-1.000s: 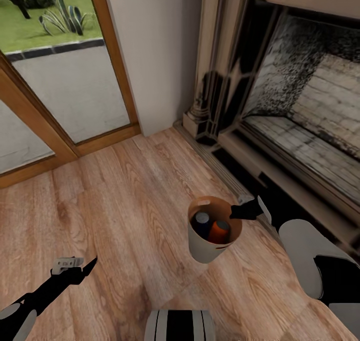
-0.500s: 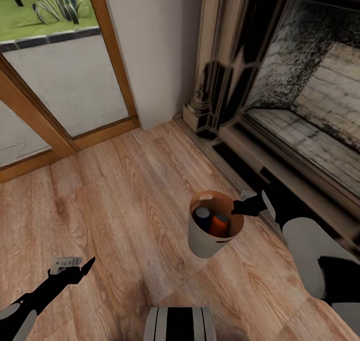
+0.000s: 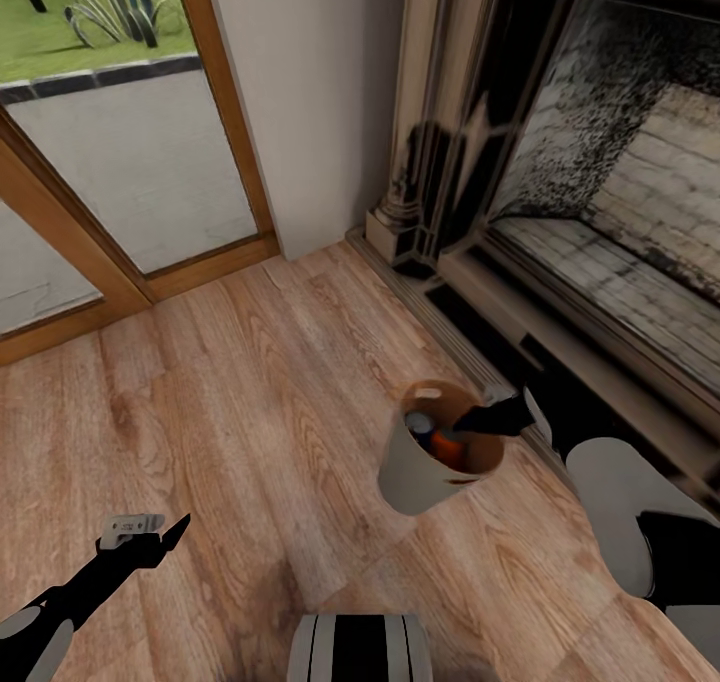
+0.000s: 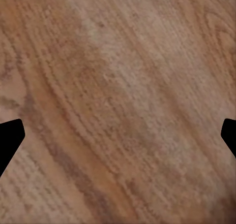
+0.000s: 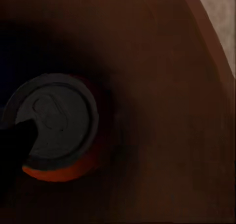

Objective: Put the three can of soda from the living room inside the tash can in the kitchen.

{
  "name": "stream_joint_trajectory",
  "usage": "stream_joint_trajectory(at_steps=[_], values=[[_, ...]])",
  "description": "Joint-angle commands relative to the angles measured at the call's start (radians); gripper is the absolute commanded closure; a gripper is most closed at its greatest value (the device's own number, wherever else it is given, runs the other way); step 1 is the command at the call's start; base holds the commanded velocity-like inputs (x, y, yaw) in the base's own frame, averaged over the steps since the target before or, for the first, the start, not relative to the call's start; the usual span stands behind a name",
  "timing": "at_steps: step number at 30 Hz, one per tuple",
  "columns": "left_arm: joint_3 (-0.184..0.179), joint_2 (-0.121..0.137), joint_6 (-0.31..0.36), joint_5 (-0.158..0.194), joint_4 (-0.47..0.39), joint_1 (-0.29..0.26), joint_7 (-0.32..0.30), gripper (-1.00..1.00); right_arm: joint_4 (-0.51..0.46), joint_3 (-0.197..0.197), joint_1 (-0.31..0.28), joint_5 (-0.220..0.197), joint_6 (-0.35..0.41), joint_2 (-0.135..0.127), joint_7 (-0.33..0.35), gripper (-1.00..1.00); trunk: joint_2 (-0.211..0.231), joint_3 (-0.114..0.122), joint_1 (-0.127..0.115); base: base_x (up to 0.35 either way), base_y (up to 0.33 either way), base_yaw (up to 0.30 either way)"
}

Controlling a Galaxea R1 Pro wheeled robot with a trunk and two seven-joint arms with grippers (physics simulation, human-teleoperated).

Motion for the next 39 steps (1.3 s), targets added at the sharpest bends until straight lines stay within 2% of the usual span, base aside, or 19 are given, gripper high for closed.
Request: stream_joint_trajectory(at_steps=[1, 23, 39], values=[[-0.001, 0.0, 0.0, -0.001, 0.0, 0.0, 0.0, -1.0, 0.019, -0.002, 0.001, -0.02, 0.005, 0.001, 0.002, -1.0, 0.0, 0.0, 0.0, 0.0, 0.0, 0.0], [-0.002, 0.0, -0.019, -0.002, 0.014, -0.001, 0.0, -1.0, 0.018, 0.0, 0.002, -0.02, 0.004, 0.002, 0.003, -1.0, 0.0, 0.0, 0.0, 0.0, 0.0, 0.0], [-0.002, 0.0, -0.021, -0.002, 0.02, -0.001, 0.0, -1.0, -0.023, 0.0, 0.013, -0.021, 0.006, 0.002, 0.003, -1.0, 0.0, 0.0, 0.0, 0.0, 0.0, 0.0]])
